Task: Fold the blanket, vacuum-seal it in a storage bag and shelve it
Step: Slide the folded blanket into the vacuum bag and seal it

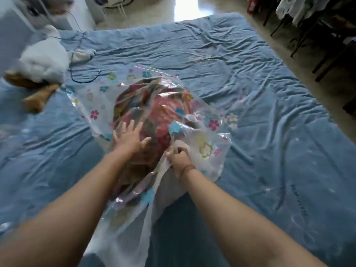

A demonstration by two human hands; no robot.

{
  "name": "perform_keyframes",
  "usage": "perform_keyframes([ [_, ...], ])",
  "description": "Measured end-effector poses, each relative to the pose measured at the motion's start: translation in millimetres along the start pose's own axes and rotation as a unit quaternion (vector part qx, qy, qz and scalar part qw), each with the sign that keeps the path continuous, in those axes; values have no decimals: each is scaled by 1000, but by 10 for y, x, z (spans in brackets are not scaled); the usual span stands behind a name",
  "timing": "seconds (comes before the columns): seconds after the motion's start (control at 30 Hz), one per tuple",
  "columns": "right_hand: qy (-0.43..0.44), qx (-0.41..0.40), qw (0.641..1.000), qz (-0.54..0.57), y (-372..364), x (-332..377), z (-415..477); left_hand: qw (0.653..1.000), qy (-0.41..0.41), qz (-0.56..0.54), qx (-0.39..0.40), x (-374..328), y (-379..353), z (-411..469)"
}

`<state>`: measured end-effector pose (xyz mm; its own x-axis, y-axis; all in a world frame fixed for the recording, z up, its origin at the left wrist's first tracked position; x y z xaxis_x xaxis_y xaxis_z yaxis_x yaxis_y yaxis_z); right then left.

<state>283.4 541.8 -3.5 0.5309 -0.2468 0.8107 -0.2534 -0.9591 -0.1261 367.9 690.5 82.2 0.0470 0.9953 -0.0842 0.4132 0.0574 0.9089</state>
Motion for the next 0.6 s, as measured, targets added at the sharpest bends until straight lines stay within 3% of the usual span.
perform_keyframes([
  [0.1,31,6,990,-137,-217,57,-288,998,19,-54,-24,389,-328,-519],
  [0.17,23,23,972,-232,-170,-313,-526,995,55,-85,-9,657,-717,-878],
  [0.27,10,44,965,-258,103,-960,-1032,988,119,-97,10,1036,-1254,-1322],
  [0.33,-42,51,970,-235,424,-1366,-1288,979,175,-102,18,1304,-1532,-1559],
  [0.4,-128,93,977,-141,745,-1620,-1516,967,230,-112,22,1553,-1727,-1768],
  [0.47,-210,120,969,58,1062,-1733,-1685,949,277,-147,18,1787,-1850,-1928],
  [0.53,-228,96,940,234,1414,-1657,-1778,916,322,-239,11,2019,-1999,-2022],
  [0.6,-204,36,918,338,1749,-1555,-1722,854,344,-390,6,2186,-2204,-2073],
])
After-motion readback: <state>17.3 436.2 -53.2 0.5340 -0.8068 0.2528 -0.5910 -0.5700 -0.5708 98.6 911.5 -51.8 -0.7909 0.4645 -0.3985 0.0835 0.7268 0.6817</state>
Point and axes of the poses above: each hand's wrist, its own z-axis towards the middle knuckle, its own y-axis out of the back of the hand, x = y × z, the point moved 6 cm from there along z, towards the middle knuckle, and after that the axes turned 5 degrees about x, right-handed, at the moved point
